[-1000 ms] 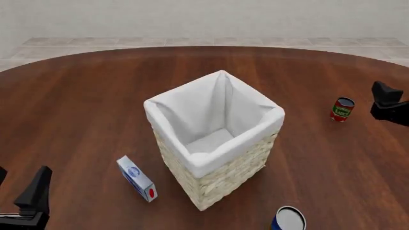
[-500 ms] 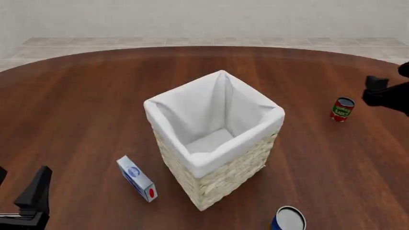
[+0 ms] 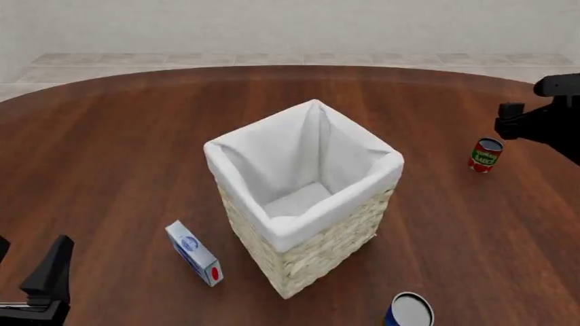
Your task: Pick up the tomato sauce, and put it in the basket.
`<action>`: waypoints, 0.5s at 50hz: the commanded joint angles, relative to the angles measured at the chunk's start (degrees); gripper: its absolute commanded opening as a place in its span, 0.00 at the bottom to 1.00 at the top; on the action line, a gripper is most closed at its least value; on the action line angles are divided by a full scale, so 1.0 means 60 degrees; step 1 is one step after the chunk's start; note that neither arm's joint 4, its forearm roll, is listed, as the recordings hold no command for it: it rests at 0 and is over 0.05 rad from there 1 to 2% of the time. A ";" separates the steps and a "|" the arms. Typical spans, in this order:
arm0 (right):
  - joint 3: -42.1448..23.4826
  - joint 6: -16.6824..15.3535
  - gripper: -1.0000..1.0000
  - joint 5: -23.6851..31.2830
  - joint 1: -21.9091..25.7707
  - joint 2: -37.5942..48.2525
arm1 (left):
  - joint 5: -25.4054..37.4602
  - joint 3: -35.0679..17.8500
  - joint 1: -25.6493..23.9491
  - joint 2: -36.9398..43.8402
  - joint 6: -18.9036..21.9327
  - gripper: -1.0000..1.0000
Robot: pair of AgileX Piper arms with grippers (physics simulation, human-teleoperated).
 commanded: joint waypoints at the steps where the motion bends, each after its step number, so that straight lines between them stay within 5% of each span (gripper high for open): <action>1: -0.0706 -0.0108 1.00 0.0236 -0.0011 0.0767 | 0.0000 0.0000 0.0000 -0.0002 0.0000 1.00; 25: -0.2768 -0.0309 1.00 0.0829 -0.0141 0.2752 | 0.0000 0.0000 0.0001 -0.0001 -0.0002 1.00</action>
